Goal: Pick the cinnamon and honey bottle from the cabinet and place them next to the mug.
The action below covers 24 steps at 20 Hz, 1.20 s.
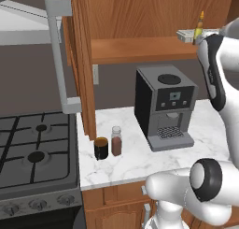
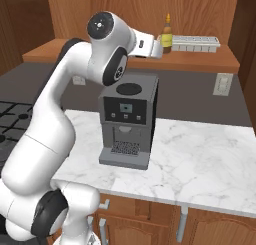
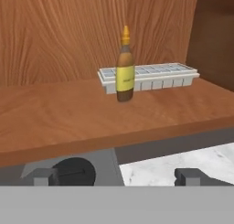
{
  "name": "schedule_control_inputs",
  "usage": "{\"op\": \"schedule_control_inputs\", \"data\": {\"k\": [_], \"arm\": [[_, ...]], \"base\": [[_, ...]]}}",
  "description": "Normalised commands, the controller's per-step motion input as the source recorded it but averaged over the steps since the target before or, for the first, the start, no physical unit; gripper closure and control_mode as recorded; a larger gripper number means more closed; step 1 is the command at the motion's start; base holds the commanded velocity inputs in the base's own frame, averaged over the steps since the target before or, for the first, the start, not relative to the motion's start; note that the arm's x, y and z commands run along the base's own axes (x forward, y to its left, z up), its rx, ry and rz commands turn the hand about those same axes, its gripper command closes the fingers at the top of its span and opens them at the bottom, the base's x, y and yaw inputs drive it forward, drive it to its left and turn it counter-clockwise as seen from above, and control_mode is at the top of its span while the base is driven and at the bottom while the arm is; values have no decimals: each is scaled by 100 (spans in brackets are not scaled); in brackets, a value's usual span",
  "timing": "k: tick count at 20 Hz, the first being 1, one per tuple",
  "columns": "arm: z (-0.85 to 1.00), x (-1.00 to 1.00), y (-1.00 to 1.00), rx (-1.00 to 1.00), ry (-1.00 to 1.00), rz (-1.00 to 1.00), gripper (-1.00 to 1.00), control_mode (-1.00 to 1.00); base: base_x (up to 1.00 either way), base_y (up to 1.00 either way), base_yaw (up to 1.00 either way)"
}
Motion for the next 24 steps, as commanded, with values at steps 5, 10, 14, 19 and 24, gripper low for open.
{"op": "schedule_control_inputs", "data": {"k": [5, 10, 14, 19, 24], "arm": [[0, 62, -10, 0, 1, 0, -100, -100], [0, 53, -14, 0, 1, 0, -100, -100], [2, 26, -21, 0, 2, 0, -100, -100], [2, 19, -18, 0, 0, 0, -100, -100], [1, 24, -6, 0, 0, 0, -100, -100]], "base": [[0, 0, 0], [0, 0, 0], [0, 0, 0], [0, 0, 0], [0, 0, 0]]}}
